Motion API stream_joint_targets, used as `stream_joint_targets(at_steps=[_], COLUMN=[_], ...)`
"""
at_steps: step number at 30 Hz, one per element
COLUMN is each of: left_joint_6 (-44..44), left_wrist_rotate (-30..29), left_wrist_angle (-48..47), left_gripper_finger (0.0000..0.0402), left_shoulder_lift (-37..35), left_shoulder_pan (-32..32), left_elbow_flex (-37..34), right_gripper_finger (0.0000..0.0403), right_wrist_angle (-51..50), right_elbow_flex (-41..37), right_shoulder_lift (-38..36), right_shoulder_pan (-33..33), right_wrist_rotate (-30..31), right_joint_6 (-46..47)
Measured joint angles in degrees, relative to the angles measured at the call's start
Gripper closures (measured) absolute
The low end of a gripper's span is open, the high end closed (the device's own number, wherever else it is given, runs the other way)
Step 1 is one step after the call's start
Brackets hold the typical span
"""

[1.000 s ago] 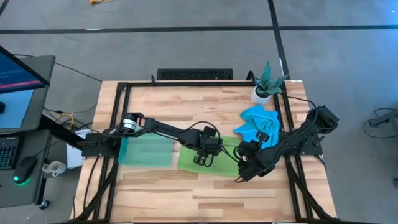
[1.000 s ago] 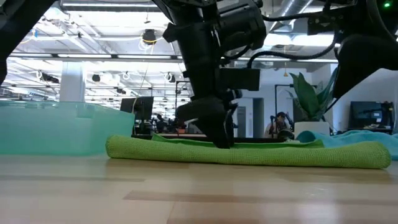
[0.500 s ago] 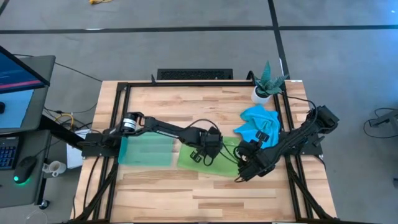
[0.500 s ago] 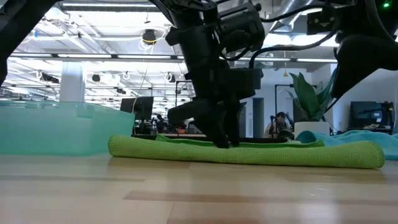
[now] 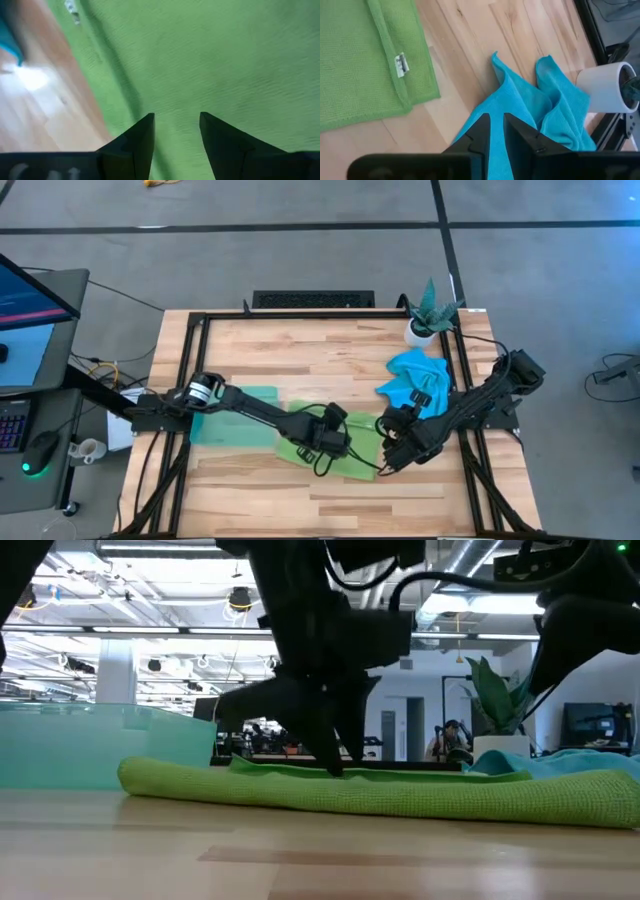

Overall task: Roll microfiber towels into tight, uniform cylinder then place into a basket
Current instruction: Fold the green towel

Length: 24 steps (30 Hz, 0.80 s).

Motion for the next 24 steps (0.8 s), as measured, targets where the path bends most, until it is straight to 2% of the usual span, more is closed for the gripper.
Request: stream_joint_targets(at_steps=[4, 7, 10, 12, 15, 22, 24], left_joint_6=[-5.65, -12.41, -20.03, -22.61, -22.79, -20.81, -17.72], left_wrist_rotate=[1.21, 1.69, 6.81, 11.87, 15.07, 14.36, 11.47], left_wrist_angle=[-2.91, -9.48, -16.99, -17.91, -16.49, -11.47, -10.59], left_gripper_finger=[0.0251, 0.0251, 0.0251, 0.0251, 0.0251, 0.0251, 0.0251], left_shoulder_lift=[-1.74, -2.86, -2.81, -2.45, -1.94, -2.68, -2.62], left_shoulder_pan=[-1.06, -1.46, -1.31, -0.8, -0.56, 0.76, 1.46], left_elbow_flex=[0.05, 0.15, 0.01, -0.98, -3.82, -7.74, -8.06], right_gripper_finger=[0.0328, 0.0328, 0.0328, 0.0328, 0.0328, 0.0328, 0.0328], right_wrist_angle=[0.34, 0.9, 1.32, 1.37, 1.61, 2.4, 2.54], right_elbow_flex=[0.0, 0.0, 0.0, 0.0, 0.0, 0.0, 0.0], right_shoulder_lift=[0.0, 0.0, 0.0, 0.0, 0.0, 0.0, 0.0], right_shoulder_pan=[-0.89, -1.31, -1.57, -1.53, -1.53, -1.53, -1.53], right_wrist_rotate=[-0.05, -0.08, -0.16, -0.22, -0.27, -0.27, -0.27], right_joint_6=[-1.48, -2.61, -2.99, -2.99, -2.99, -3.01, -3.0])
